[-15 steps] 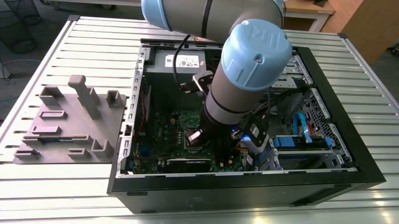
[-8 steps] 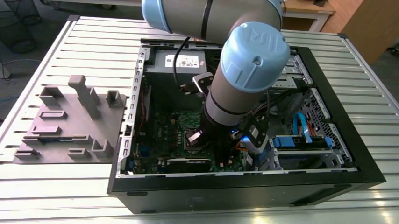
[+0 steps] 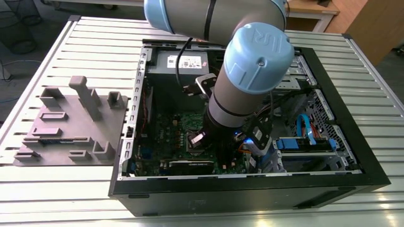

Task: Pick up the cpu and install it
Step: 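Install the first cpu locking lever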

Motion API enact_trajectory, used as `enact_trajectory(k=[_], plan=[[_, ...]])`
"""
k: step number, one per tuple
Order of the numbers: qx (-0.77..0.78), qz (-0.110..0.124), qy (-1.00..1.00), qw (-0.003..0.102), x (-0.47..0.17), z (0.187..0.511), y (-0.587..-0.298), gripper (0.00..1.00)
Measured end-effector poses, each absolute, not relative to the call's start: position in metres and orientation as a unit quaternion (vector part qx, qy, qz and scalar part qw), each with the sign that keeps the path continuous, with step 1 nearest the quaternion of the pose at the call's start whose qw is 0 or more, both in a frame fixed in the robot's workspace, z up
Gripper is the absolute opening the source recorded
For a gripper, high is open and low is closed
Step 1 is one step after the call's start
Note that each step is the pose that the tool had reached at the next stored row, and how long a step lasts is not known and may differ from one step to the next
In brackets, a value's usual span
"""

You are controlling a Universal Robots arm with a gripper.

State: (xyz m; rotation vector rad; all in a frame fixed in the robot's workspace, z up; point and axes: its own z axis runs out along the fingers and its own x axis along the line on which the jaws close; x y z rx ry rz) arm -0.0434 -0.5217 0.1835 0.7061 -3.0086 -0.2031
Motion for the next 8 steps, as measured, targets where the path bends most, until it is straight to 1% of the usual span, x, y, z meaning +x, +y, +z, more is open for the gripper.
enact_trajectory(k=[8], plan=[[0.228,-0.066,-0.971,0.023,-0.0414,0.1831,-0.5217,0.11]])
